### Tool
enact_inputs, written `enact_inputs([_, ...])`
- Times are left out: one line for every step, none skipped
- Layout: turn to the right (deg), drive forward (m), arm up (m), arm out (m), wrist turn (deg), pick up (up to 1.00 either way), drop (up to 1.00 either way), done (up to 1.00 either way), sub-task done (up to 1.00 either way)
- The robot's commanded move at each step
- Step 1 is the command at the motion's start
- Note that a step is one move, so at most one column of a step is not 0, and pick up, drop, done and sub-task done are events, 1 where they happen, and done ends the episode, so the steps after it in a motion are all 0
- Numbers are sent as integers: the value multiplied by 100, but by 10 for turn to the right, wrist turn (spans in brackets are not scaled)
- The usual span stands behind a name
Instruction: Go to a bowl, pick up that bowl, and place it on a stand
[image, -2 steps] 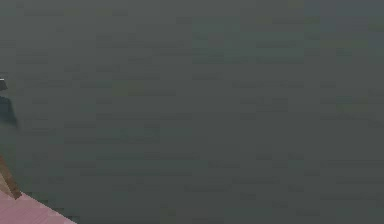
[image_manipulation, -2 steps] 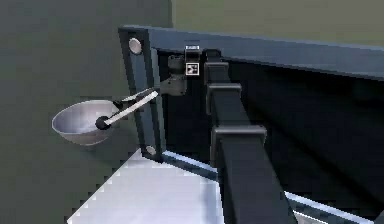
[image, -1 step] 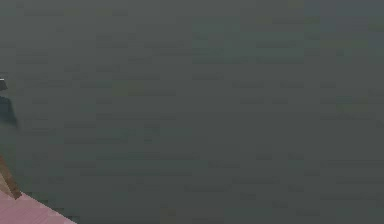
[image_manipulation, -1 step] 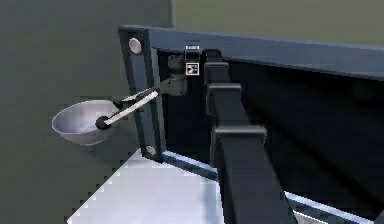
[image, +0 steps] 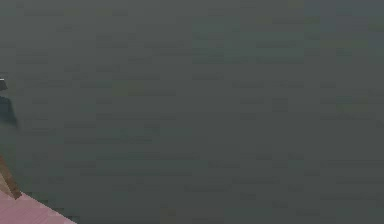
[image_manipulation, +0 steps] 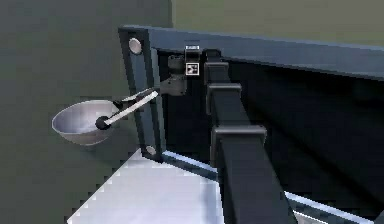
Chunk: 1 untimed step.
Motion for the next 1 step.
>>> enact_inputs([0,0,0,0,0,0,100,0,0])
